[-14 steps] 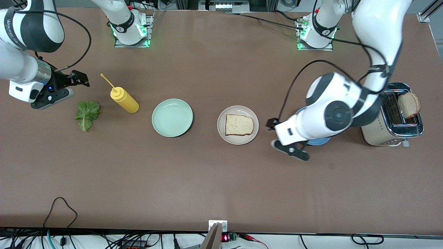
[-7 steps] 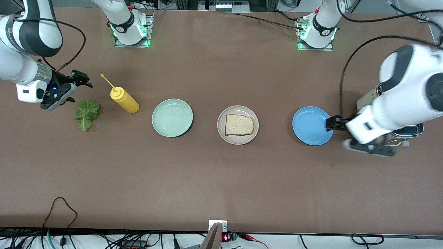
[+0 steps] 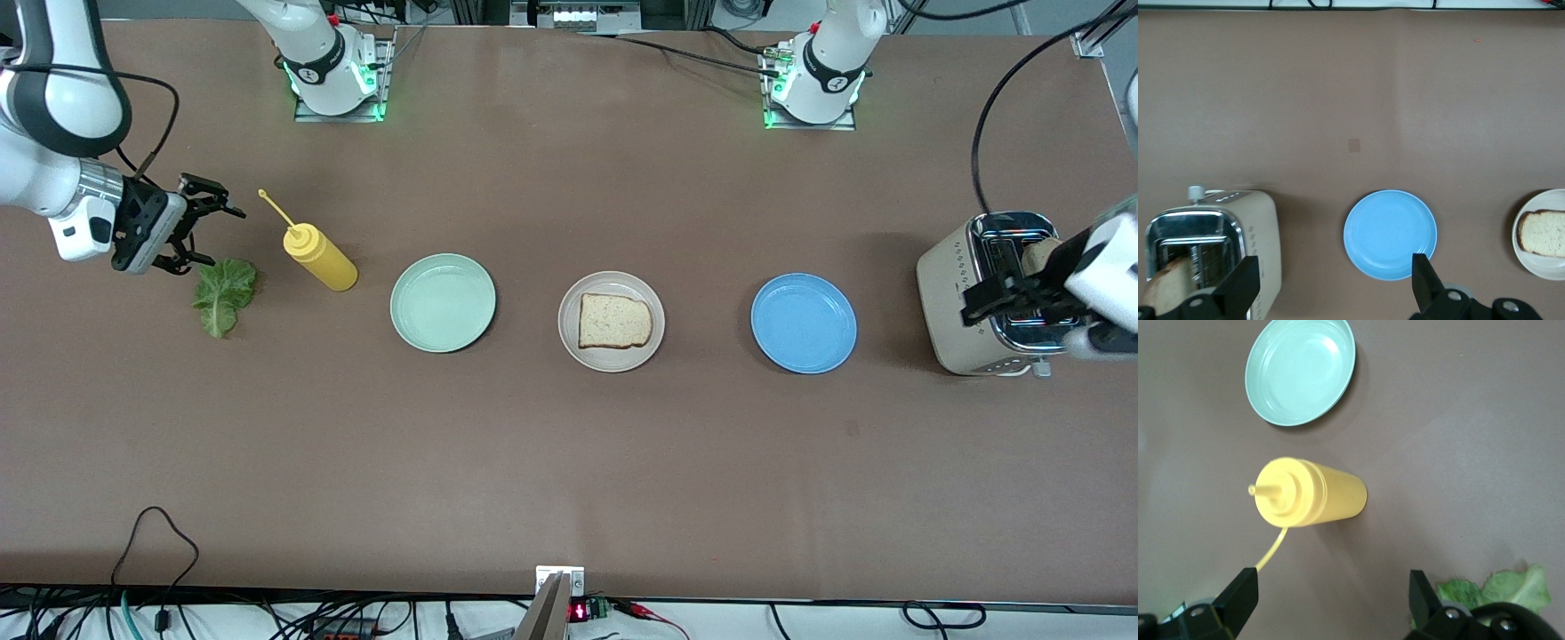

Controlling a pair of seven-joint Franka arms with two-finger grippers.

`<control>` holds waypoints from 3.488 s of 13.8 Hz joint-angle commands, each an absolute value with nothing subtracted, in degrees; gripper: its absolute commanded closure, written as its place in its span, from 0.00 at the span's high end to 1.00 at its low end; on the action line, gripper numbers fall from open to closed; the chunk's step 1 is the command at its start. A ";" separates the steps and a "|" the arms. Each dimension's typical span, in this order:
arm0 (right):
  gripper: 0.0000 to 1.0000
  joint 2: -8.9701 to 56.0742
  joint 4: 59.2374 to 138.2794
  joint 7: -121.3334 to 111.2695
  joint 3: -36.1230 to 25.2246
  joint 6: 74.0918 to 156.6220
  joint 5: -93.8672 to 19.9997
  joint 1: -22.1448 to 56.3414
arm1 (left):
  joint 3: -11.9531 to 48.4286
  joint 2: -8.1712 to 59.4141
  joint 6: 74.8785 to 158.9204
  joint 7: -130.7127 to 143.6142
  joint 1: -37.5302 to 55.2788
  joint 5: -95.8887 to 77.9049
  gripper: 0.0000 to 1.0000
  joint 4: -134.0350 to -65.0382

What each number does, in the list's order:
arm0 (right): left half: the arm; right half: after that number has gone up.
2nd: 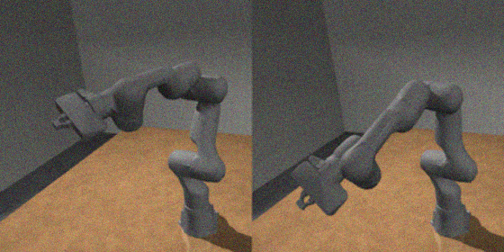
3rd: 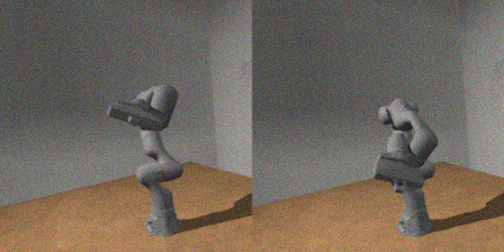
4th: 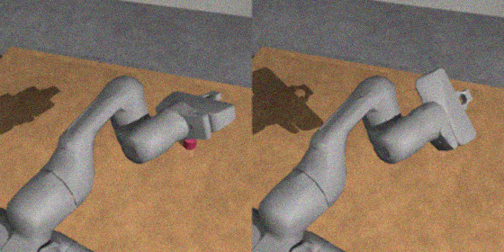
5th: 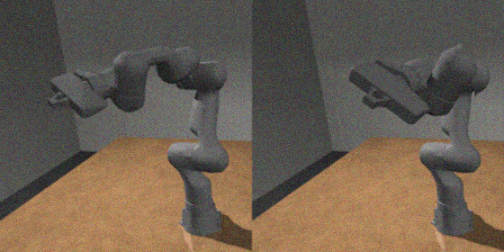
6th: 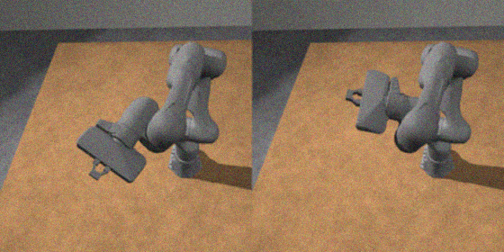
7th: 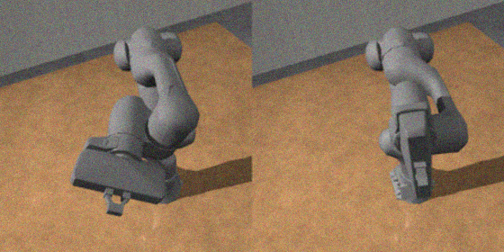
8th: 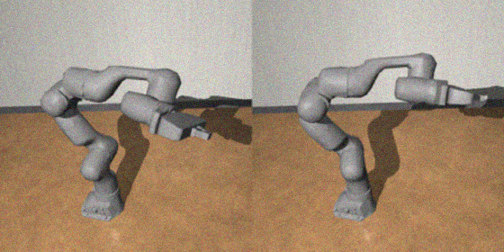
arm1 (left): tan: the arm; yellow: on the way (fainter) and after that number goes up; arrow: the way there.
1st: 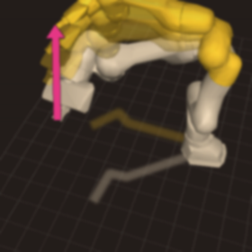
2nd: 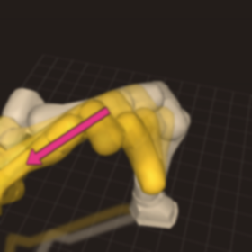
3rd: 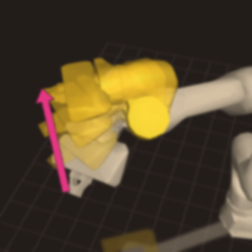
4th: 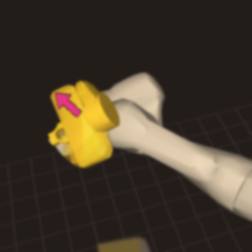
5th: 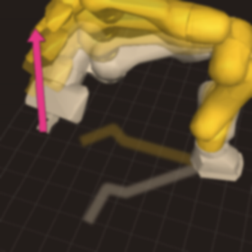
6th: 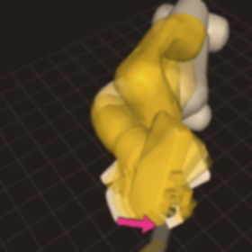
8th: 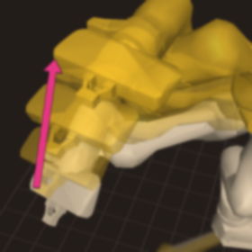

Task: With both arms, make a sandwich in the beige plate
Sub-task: 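Move the left gripper back to the toaster while the right gripper reaches the mustard, then close the right gripper around the yellow mustard bottle and lift it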

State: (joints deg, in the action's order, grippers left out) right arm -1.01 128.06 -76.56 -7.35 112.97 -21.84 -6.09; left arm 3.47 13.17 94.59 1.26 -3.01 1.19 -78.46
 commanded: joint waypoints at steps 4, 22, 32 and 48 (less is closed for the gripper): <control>1.00 1.67 128.32 -94.28 -6.86 107.67 -30.93 -12.56 | 2.81 3.78 95.89 4.13 -2.02 0.61 1.00 -90.44; 1.00 24.34 127.53 -131.65 -7.03 100.11 -53.79 -18.89 | 2.64 2.28 95.18 2.99 -3.60 0.62 1.00 -93.34; 1.00 31.11 122.17 -142.63 -6.50 95.36 -57.13 -17.32 | 2.64 2.37 95.18 2.20 -3.78 0.18 1.00 -92.90; 0.75 34.45 122.17 -145.19 -4.66 95.19 -63.19 -14.77 | 2.72 2.81 94.22 3.25 -3.69 0.88 1.00 -90.26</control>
State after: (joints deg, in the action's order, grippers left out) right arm 33.56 122.62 -142.66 -4.89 95.30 -61.78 -14.83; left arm 2.45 3.25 94.54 3.19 -3.77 1.02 -90.90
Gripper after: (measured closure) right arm 0.035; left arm 0.000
